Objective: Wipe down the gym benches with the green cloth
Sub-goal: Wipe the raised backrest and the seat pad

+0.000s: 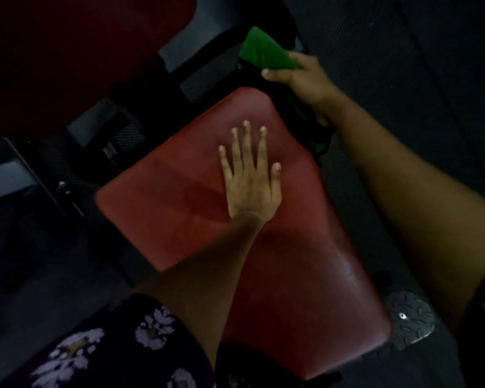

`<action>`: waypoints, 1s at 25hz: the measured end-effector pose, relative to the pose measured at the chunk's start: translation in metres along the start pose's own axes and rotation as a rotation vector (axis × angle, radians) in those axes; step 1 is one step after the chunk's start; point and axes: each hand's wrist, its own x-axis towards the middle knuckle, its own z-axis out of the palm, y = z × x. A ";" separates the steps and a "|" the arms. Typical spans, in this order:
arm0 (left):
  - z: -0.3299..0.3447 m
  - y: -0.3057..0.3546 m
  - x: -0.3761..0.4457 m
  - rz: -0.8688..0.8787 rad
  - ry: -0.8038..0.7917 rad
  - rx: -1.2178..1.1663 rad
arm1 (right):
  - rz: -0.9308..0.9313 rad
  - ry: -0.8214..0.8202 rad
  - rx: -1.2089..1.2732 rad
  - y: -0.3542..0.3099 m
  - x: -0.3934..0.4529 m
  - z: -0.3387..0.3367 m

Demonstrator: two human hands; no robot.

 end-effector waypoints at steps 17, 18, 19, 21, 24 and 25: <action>-0.002 -0.001 0.006 0.012 -0.011 0.046 | 0.054 0.137 0.092 0.005 -0.024 -0.001; -0.002 0.000 0.008 0.011 -0.007 0.018 | 0.017 0.169 0.051 0.006 -0.022 0.002; -0.003 0.001 0.010 0.020 -0.017 -0.023 | -0.038 0.218 -0.086 0.011 -0.025 0.006; -0.012 0.000 0.013 0.080 -0.042 -0.120 | -0.188 0.334 -0.602 0.022 -0.045 0.014; -0.032 -0.034 -0.007 0.022 -0.034 -0.179 | -0.290 0.366 -1.039 0.022 -0.058 0.025; -0.038 -0.053 -0.022 -0.103 -0.002 -0.159 | -0.243 0.396 -1.015 0.014 -0.054 0.030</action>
